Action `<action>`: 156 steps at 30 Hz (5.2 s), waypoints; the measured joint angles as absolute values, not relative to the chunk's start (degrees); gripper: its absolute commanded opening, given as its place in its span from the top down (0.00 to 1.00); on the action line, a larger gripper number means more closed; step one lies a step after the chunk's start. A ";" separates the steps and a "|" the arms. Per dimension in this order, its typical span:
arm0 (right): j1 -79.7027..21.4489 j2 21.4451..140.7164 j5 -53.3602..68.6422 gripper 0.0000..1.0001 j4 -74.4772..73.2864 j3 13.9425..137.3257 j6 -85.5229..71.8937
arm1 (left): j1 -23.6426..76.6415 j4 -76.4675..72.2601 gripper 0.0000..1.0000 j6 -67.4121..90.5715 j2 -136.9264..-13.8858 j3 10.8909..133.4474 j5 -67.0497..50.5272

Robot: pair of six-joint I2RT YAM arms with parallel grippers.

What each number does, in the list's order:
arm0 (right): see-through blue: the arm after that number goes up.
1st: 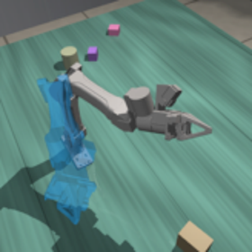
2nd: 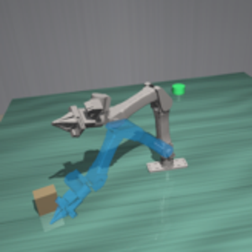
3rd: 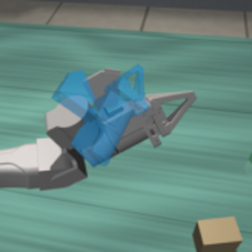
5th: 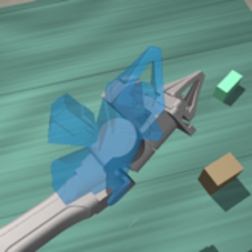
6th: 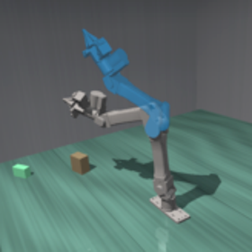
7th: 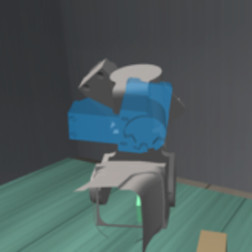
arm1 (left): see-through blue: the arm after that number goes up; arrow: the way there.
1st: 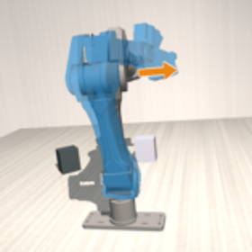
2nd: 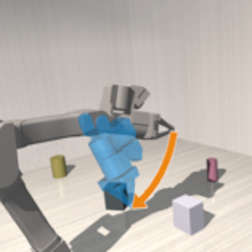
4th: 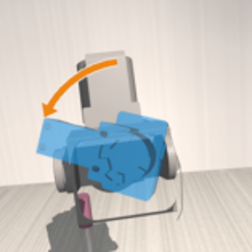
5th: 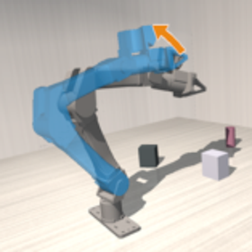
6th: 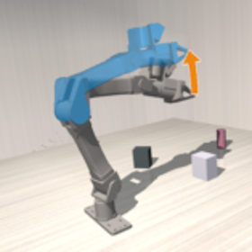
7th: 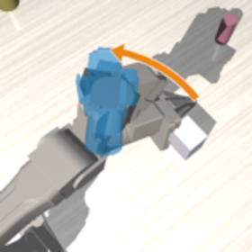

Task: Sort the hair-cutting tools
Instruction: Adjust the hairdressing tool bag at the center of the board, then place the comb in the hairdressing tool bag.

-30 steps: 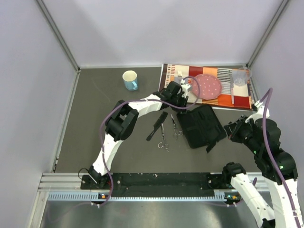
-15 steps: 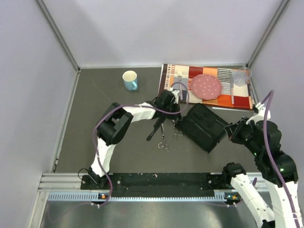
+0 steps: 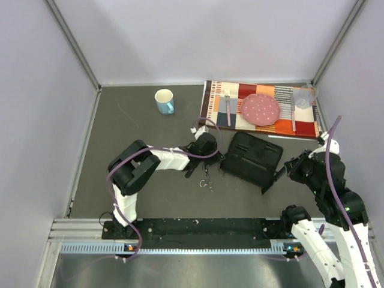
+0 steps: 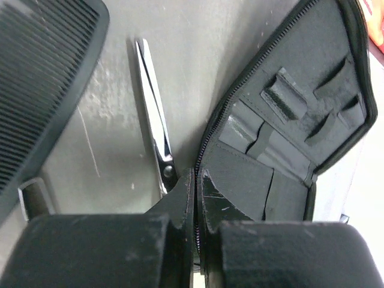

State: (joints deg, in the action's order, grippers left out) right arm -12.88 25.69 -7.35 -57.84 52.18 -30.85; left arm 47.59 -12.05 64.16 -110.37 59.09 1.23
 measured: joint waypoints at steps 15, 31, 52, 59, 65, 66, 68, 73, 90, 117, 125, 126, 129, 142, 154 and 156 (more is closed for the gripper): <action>-12.88 32.14 -11.31 1.00 -51.83 49.50 -36.69 | 52.21 -14.48 0.26 60.84 -110.21 59.07 -2.85; -12.88 32.29 -12.16 1.00 -49.12 49.10 -36.51 | 43.16 -14.41 0.33 42.24 -122.08 78.94 -12.86; -12.88 36.69 -12.10 1.00 -45.54 47.83 -36.16 | 42.02 -20.56 1.00 44.03 -127.76 77.93 -18.35; -12.88 40.05 -10.50 1.00 -41.63 46.37 -36.25 | 37.08 -22.22 1.00 43.68 -125.47 74.98 -17.02; -12.88 43.53 -8.99 1.00 -37.28 46.37 -36.32 | 33.71 -22.68 0.50 42.94 -125.45 74.98 -16.86; -12.88 43.81 -8.86 1.00 -36.73 46.39 -36.34 | 33.71 -22.72 0.44 42.61 -125.45 74.89 -16.67; -12.88 44.36 -8.51 1.00 -35.75 46.41 -36.51 | 33.82 -23.18 0.27 42.30 -124.88 74.76 -16.97; -12.88 45.25 -7.53 1.00 -34.68 47.29 -36.64 | 34.28 -20.51 0.11 39.64 -120.73 74.26 -15.53; -12.21 47.57 -8.16 1.00 -20.01 43.09 -36.56 | 39.86 -24.08 0.48 43.64 -111.35 65.84 -27.24; 1.32 47.11 -1.61 1.00 12.38 14.85 -39.94 | 42.65 -21.06 0.54 45.45 -112.97 59.16 -24.40; 1.58 43.13 -2.33 1.00 20.78 7.11 -41.69 | 42.65 -20.82 0.55 45.28 -112.97 59.27 -24.58; 1.58 42.74 -2.50 1.00 21.08 6.74 -41.74 | 42.65 -20.80 0.55 45.28 -112.97 59.27 -24.60; 1.56 41.04 -3.18 1.00 20.99 6.22 -41.71 | 42.63 -20.78 0.55 45.30 -112.97 59.27 -24.62; 1.65 36.16 -3.55 1.00 20.29 5.67 -41.04 | 42.70 -20.58 0.36 43.66 -112.95 59.83 -28.25; 1.69 31.73 7.66 1.00 6.15 23.59 -42.46 | 42.92 -17.98 0.02 37.39 -103.68 59.86 -33.45; 1.69 30.44 9.74 1.00 4.25 27.18 -43.18 | 42.89 -19.55 0.01 37.63 -100.79 59.75 -34.59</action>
